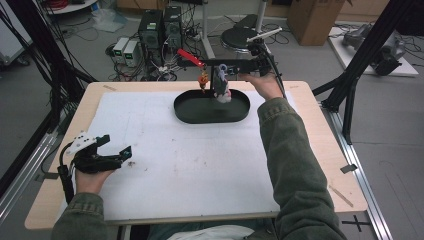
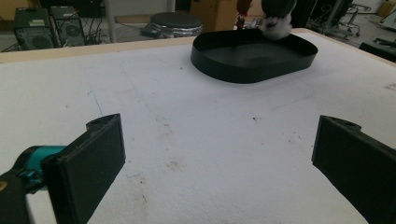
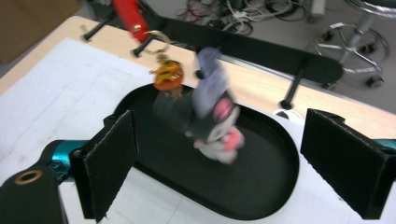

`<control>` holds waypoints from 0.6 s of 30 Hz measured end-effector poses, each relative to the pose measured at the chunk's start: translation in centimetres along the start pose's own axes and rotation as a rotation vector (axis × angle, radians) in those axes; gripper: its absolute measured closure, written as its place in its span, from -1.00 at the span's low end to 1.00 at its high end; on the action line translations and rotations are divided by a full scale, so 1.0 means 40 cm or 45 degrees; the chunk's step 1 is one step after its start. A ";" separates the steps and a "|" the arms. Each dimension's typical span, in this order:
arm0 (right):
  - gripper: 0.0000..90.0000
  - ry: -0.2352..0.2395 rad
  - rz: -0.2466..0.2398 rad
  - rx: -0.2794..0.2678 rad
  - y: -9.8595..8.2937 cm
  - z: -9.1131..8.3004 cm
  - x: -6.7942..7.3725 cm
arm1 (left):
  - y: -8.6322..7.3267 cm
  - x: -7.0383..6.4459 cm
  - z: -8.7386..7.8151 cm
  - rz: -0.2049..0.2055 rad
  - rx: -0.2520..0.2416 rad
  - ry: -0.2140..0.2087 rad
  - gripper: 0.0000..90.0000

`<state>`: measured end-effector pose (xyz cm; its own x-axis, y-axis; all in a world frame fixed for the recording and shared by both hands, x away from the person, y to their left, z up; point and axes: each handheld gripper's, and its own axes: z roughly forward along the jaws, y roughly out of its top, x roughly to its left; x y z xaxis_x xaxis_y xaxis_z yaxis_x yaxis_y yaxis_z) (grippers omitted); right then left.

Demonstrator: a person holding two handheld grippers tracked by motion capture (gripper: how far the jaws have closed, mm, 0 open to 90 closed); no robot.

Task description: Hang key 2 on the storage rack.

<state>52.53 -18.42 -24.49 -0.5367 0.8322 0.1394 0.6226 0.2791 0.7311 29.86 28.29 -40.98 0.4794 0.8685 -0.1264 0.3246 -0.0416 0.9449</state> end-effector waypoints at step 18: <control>-0.99 0.051 -0.169 -0.034 -0.061 -0.054 0.041 | 0.000 0.001 -0.001 0.002 0.006 0.005 -0.93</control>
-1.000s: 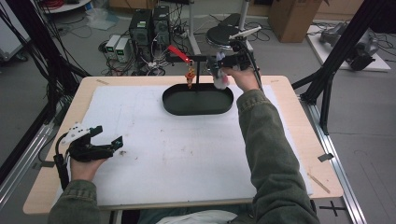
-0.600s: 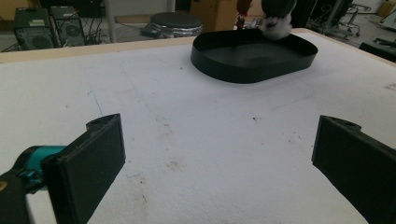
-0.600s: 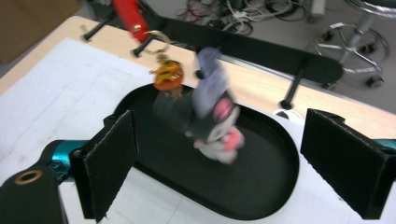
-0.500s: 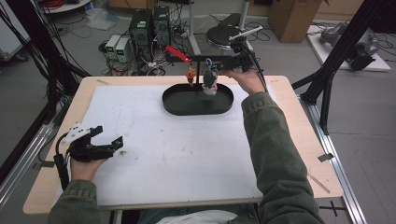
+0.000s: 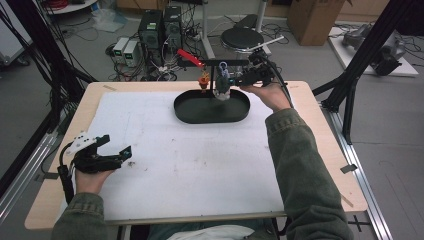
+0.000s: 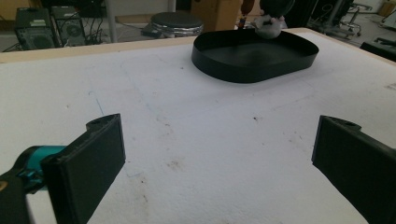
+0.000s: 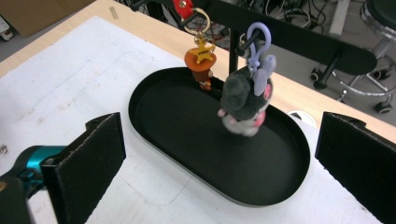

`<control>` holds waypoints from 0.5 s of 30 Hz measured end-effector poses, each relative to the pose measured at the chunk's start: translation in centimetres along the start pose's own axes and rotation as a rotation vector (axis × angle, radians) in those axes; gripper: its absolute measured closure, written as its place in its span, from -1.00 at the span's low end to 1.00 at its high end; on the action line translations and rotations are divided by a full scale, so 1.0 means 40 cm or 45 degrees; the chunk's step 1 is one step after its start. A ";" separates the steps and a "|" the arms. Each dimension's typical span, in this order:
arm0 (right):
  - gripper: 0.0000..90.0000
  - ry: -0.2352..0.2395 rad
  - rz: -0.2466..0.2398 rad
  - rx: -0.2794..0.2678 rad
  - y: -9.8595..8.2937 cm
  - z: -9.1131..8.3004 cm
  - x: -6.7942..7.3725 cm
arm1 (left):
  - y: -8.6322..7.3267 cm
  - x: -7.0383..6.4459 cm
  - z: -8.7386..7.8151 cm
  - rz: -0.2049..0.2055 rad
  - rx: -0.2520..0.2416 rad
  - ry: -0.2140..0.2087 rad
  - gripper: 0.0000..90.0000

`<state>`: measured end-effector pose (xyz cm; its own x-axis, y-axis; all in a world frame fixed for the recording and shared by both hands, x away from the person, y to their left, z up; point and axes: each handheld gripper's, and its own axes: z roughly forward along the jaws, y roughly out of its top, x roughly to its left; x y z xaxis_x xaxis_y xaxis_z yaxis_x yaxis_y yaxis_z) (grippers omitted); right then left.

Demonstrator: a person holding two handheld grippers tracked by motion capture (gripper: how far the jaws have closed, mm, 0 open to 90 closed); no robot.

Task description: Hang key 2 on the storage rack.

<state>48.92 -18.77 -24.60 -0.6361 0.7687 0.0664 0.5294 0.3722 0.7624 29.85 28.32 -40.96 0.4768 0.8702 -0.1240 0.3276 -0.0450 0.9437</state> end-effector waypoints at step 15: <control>-0.99 0.042 -0.089 -0.022 -0.075 -0.043 0.047 | 0.000 -0.002 0.000 -0.001 0.005 -0.001 -0.93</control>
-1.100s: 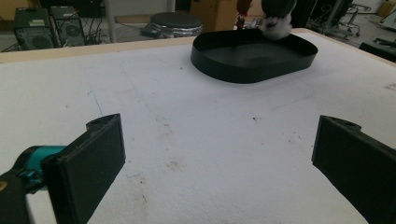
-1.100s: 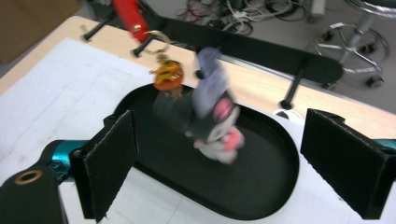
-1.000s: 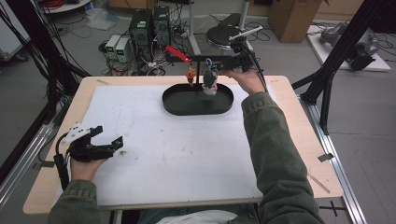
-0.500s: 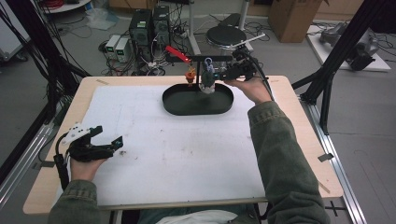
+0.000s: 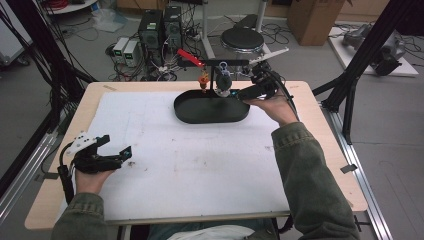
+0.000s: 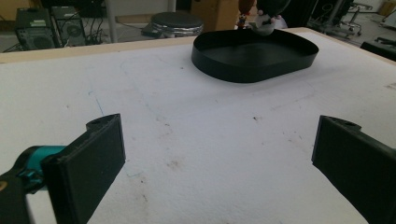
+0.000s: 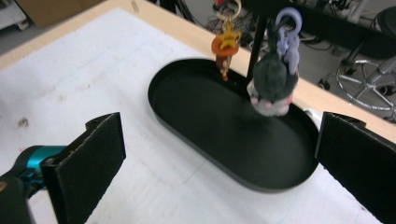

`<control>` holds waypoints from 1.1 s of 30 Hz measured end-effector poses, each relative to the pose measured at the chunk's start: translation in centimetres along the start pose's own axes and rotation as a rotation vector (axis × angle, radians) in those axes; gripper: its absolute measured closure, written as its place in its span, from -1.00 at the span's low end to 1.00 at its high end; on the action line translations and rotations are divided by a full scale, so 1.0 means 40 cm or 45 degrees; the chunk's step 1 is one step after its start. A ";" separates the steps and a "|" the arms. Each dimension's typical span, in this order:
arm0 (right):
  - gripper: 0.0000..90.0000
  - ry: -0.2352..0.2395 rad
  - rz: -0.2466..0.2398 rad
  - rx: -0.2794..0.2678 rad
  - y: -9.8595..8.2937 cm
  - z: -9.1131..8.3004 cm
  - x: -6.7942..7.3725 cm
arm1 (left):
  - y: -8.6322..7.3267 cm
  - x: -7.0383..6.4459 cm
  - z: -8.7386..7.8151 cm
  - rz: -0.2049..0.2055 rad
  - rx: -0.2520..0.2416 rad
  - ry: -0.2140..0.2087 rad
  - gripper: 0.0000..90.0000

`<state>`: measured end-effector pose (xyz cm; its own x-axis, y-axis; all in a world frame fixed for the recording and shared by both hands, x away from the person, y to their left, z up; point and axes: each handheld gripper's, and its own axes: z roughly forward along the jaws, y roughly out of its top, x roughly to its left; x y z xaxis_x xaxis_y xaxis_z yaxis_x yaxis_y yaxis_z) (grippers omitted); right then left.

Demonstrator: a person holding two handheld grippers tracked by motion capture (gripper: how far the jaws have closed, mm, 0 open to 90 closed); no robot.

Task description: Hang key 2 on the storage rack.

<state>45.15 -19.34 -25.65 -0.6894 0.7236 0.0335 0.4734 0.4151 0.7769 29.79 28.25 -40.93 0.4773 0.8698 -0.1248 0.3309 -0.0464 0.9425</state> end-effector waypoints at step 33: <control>-0.98 -0.008 0.072 -0.080 -0.246 -0.025 -0.025 | 0.000 0.000 -0.005 0.004 0.008 0.004 -0.93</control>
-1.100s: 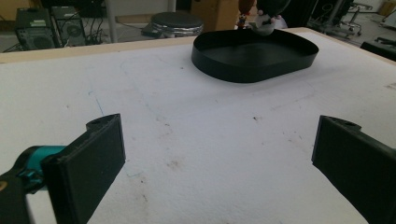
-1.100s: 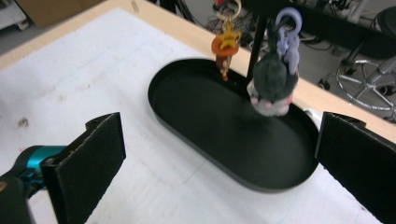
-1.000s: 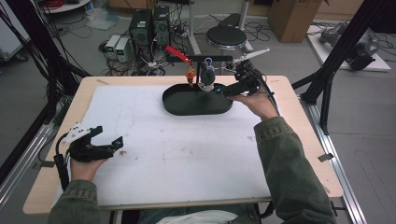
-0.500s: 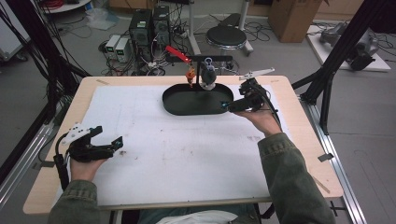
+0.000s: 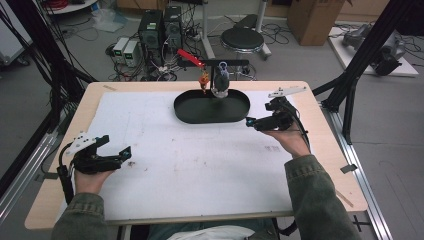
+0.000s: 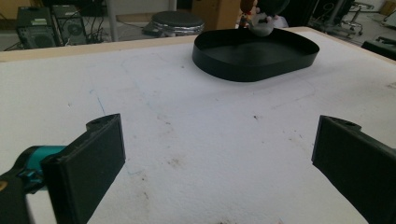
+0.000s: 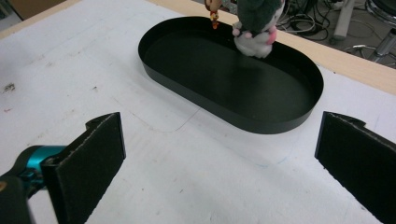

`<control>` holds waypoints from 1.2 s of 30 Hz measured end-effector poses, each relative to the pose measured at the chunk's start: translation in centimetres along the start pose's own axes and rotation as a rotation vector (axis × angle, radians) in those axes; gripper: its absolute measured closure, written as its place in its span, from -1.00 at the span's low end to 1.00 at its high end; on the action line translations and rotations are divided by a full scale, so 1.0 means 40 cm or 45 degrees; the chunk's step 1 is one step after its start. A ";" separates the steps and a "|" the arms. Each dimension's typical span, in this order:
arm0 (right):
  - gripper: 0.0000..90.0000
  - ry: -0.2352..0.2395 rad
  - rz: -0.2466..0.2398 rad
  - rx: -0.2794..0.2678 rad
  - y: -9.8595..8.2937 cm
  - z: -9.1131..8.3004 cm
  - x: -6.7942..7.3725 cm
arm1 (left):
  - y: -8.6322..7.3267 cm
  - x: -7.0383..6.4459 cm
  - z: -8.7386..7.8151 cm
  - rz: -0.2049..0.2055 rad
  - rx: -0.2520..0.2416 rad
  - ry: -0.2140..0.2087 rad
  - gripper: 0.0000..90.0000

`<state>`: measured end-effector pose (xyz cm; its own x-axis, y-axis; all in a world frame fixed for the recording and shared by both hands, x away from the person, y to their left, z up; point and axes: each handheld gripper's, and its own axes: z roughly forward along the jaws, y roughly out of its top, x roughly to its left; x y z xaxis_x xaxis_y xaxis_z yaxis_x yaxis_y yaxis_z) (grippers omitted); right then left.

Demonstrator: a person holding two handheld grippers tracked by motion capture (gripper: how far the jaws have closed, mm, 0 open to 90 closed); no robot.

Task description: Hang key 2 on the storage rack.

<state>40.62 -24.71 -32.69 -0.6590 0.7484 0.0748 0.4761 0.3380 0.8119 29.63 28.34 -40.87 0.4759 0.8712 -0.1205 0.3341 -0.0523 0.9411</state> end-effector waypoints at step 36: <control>-0.98 -0.074 -0.038 -0.061 -0.161 -0.044 0.006 | -0.015 -0.020 -0.006 0.023 0.102 -0.043 -0.93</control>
<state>36.37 -27.70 -36.88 -0.6369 0.7707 0.0172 0.4272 0.3343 0.8401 28.86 27.78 -41.26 0.5087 0.8531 -0.1157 0.3886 -0.1077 0.9151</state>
